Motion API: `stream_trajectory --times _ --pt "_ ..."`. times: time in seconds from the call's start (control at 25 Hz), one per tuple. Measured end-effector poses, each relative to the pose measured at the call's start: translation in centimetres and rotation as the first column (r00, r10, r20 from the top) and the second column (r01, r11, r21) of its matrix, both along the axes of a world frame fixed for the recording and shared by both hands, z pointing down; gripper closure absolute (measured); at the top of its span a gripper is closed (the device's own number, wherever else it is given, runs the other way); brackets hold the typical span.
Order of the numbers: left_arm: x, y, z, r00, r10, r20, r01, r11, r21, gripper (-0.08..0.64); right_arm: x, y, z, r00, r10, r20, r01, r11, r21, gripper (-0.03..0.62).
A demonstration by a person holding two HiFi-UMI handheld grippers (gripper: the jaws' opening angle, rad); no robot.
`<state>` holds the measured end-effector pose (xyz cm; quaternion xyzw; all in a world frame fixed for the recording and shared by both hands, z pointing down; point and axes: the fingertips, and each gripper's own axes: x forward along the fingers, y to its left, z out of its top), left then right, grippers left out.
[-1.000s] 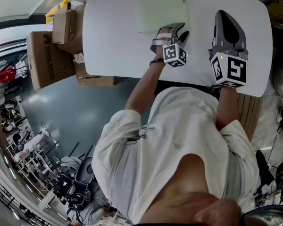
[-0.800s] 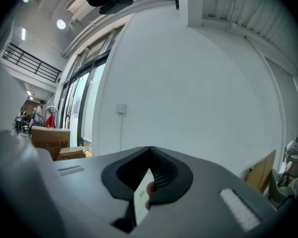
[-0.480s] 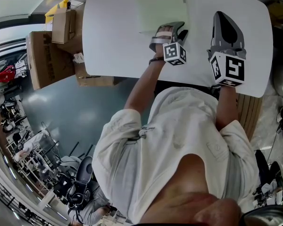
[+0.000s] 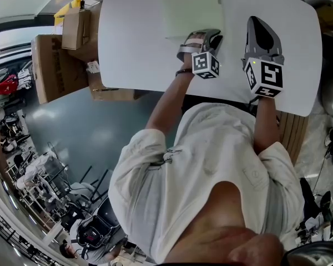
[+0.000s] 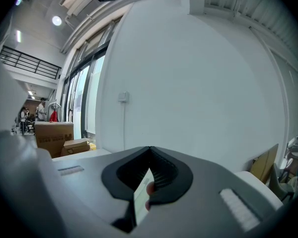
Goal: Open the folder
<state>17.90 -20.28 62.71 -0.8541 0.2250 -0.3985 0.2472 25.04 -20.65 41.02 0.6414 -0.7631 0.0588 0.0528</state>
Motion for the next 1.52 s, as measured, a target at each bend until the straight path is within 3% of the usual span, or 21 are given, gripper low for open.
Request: stream_trajectory --times 0.52,0.92,1.36,1.52 --pt "0.4 -0.6 -3.2 0.993 -0.043 -0.114 0.049 0.997 0.051 0.549 -0.7 -1.2 7.1 0.999 -0.045 -0.013 0.042 0.987 -0.152 0.591" --pt "-0.7 -1.1 -5.6 0.947 -0.143 -0.287 0.141 0.990 -0.027 0.557 -3.0 -1.8 12.5 0.990 -0.137 -0.020 0.127 0.953 -0.275 0.592" --pt "-1.6 -1.2 -6.2 0.939 -0.154 -0.307 0.150 0.988 -0.037 0.558 -6.1 -2.6 17.2 0.969 -0.248 -0.002 0.231 0.904 -0.361 0.592" --pt "-1.7 -1.0 -6.2 0.940 -0.145 -0.308 0.142 0.989 -0.032 0.558 -7.3 -2.3 19.3 0.946 -0.324 -0.002 0.296 0.868 -0.399 0.592"
